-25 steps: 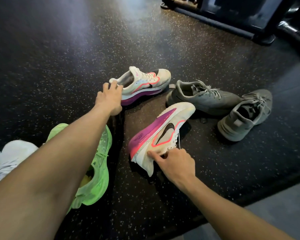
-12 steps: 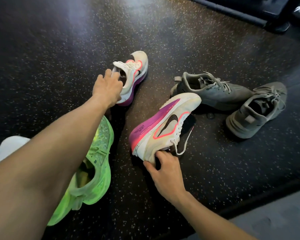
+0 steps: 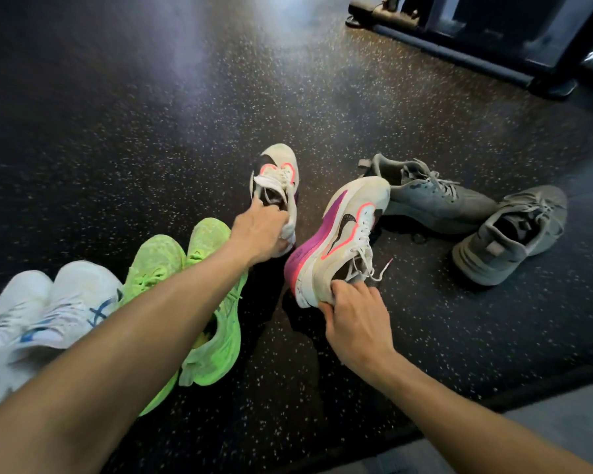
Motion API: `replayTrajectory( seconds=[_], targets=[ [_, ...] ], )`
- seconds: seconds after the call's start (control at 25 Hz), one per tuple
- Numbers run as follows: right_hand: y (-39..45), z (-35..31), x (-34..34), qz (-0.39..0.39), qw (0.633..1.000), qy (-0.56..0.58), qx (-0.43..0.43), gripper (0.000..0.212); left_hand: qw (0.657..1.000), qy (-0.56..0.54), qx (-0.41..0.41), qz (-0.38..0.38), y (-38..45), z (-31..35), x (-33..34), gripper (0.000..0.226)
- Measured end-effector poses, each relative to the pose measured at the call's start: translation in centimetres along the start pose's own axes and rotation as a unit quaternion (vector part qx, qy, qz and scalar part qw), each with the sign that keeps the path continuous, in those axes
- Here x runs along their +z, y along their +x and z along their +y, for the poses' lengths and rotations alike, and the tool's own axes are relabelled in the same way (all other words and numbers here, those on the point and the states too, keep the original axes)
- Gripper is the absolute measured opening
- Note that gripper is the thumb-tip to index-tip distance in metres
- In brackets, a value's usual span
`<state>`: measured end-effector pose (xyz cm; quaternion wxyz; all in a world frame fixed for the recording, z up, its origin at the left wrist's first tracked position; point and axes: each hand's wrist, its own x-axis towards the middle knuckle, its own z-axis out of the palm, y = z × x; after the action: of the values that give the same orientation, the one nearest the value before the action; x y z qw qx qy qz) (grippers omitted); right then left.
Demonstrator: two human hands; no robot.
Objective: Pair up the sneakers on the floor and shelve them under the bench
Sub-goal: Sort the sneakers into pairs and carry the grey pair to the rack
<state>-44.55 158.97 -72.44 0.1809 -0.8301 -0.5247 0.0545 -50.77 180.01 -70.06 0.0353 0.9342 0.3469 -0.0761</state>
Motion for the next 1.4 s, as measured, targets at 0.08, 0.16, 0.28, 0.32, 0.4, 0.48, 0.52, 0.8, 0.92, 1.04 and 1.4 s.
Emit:
replayTrajectory(
  seconds=[0.08,0.16,0.28,0.32,0.4,0.48,0.52,0.8,0.92,1.04,1.4],
  targets=[
    [0.1,0.0,-2.0,-0.041,0.998,-0.041,-0.021,0.015,1.0,-0.002,0.014,-0.008,-1.8,1.0,0.3,0.032],
    [0.4,0.1,-3.4,-0.074,0.995,-0.057,-0.045,0.017,1.0,-0.002,0.023,-0.013,-2.9,1.8,0.9,0.032],
    [0.3,-0.1,-6.0,-0.119,0.981,-0.121,-0.093,0.02,0.999,-0.003,0.032,-0.012,-5.5,2.7,0.8,0.031],
    [0.4,0.0,-6.6,-0.133,0.974,-0.145,-0.111,0.022,0.999,-0.003,0.036,-0.017,-6.2,3.1,0.8,0.031],
    [0.3,0.0,-7.5,-0.157,0.961,-0.183,-0.137,0.022,0.999,-0.008,0.04,-0.029,-8.1,3.7,0.7,0.031],
    [0.0,-0.4,-7.8,-0.176,0.948,-0.21,-0.16,0.02,0.999,-0.012,0.041,-0.031,-9.9,4.3,0.7,0.03],
    [-0.3,-0.7,-7.8,-0.185,0.943,-0.218,-0.172,0.02,0.999,-0.014,0.04,-0.033,-10.7,4.5,0.7,0.029],
    [-0.9,-2.2,-7.2,-0.212,0.927,-0.234,-0.203,0.019,0.996,0.001,0.052,-0.077,-15.0,5.5,1.3,0.032],
    [-1.2,-2.4,-6.8,-0.218,0.93,-0.214,-0.205,0.026,0.995,-0.003,0.056,-0.08,-15.4,6.3,2.1,0.034],
    [-0.7,-2.0,-6.8,-0.227,0.928,-0.203,-0.214,0.034,0.992,-0.026,0.056,-0.106,-15.1,6.2,1.8,0.044],
    [3.2,-1.2,-9.1,-0.211,0.959,-0.124,-0.144,0.036,0.996,-0.062,0.066,0.008,-10.6,4.2,-4.4,0.037]
  ],
)
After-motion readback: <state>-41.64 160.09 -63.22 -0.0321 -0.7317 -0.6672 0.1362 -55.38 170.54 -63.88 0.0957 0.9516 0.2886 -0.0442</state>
